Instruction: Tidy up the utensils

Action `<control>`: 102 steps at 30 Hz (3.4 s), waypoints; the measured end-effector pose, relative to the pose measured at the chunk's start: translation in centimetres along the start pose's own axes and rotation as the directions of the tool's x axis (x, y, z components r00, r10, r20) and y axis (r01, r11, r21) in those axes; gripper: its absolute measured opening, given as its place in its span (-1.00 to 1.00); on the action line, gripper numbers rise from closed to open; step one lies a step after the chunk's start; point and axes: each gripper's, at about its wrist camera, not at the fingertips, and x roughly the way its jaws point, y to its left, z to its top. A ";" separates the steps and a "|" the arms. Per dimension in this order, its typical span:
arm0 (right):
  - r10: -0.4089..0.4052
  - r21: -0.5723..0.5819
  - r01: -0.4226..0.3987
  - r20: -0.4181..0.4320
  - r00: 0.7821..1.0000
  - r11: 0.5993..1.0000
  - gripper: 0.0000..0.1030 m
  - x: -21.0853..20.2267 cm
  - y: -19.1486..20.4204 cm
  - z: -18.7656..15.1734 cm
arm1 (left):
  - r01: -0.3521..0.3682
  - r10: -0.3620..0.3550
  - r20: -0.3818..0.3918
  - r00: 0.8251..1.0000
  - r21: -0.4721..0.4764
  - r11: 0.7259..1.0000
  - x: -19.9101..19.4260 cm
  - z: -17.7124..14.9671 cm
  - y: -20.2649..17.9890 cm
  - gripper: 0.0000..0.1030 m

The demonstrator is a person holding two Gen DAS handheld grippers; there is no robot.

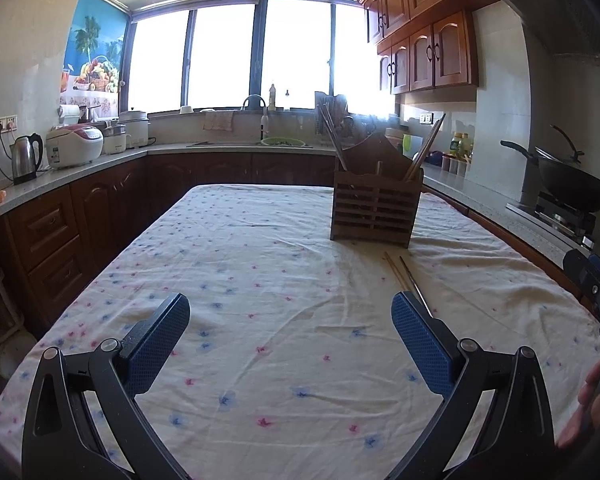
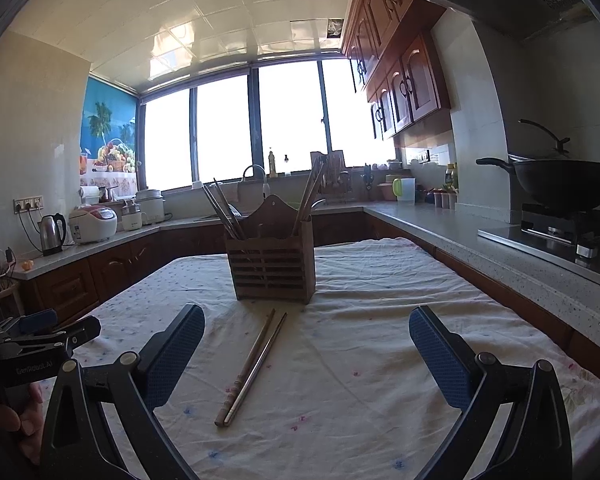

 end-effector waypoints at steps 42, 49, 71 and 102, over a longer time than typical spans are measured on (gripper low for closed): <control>0.024 0.026 -0.024 -0.004 1.000 0.999 1.00 0.3 0.0 0.0 | -0.044 0.044 0.000 0.999 0.043 0.998 -0.1 0.6 -1.0 1.00; 0.026 0.033 -0.026 -0.008 1.000 0.999 1.00 0.4 0.0 -0.2 | -0.046 0.046 0.001 0.999 0.047 0.998 -0.1 0.5 -1.0 1.00; 0.029 0.034 -0.028 -0.006 1.000 0.999 1.00 0.3 0.2 -0.3 | -0.046 0.046 -0.001 0.999 0.054 0.997 -0.1 0.5 -0.9 1.00; 0.032 0.037 -0.032 -0.005 0.999 0.999 1.00 0.3 0.3 -0.3 | -0.038 0.038 -0.002 0.999 0.059 0.998 0.0 0.5 -1.4 1.00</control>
